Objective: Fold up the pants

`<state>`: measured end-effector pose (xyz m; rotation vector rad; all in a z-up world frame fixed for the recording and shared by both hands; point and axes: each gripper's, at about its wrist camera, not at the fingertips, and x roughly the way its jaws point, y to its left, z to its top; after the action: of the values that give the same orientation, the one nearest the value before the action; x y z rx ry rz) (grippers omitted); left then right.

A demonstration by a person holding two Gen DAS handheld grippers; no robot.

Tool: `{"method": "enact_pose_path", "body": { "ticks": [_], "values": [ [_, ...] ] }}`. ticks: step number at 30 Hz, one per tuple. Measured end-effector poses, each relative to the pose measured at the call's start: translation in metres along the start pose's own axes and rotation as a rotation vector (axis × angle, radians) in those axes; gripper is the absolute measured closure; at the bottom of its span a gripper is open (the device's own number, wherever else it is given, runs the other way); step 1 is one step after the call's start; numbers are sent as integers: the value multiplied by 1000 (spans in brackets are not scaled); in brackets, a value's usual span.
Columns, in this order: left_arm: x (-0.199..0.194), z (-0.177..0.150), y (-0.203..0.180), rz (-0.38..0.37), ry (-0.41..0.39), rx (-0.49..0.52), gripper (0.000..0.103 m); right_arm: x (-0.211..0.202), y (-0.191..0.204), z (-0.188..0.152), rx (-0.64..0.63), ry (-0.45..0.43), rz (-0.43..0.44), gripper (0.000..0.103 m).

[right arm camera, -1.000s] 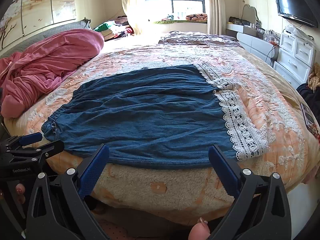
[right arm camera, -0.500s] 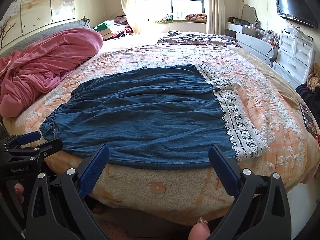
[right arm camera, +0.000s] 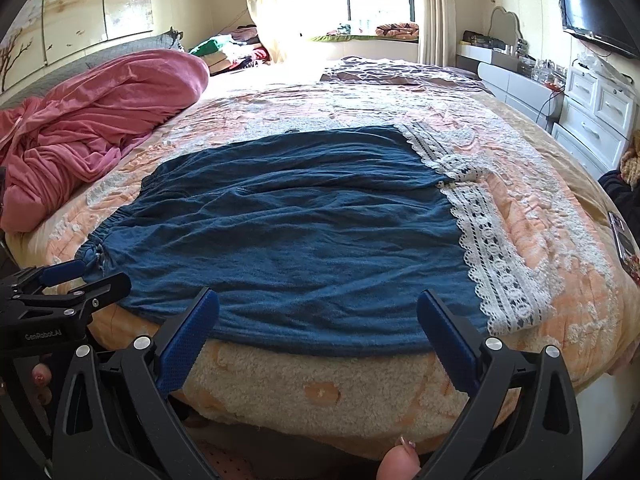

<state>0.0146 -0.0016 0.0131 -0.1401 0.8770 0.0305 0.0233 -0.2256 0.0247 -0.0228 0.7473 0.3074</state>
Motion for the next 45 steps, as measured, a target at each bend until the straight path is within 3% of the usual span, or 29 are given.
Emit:
{"method": "enact_pose_path", "body": {
  "ticks": [9, 13, 19, 25, 29, 31, 32, 34, 35, 38, 45],
  "values": [
    [27, 44, 31, -10, 3, -14, 9, 37, 4, 46, -29, 45, 117, 4],
    [46, 77, 57, 48, 6, -13, 9, 67, 2, 80, -34, 71, 181, 4],
    [88, 133, 100, 64, 50, 9, 9, 118, 5, 122, -107, 146, 191, 4],
    [126, 156, 120, 80, 91, 75, 10, 158, 21, 155, -213, 158, 169, 4],
    [143, 159, 129, 37, 95, 74, 28, 190, 38, 172, -301, 198, 201, 4],
    [150, 161, 132, -8, 107, 68, 44, 206, 47, 179, -341, 221, 200, 4],
    [153, 161, 132, -6, 106, 79, 45, 214, 53, 182, -364, 233, 205, 4],
    [157, 161, 131, 17, 101, 91, 65, 230, 64, 188, -407, 245, 201, 4],
    [159, 160, 133, 20, 96, 84, 69, 235, 68, 190, -422, 248, 200, 4],
    [157, 163, 144, -28, 82, 30, 75, 256, 79, 199, -471, 270, 203, 4],
    [127, 161, 135, -34, -35, 86, 76, 290, 106, 217, -614, 294, 235, 5]
  ]
}}
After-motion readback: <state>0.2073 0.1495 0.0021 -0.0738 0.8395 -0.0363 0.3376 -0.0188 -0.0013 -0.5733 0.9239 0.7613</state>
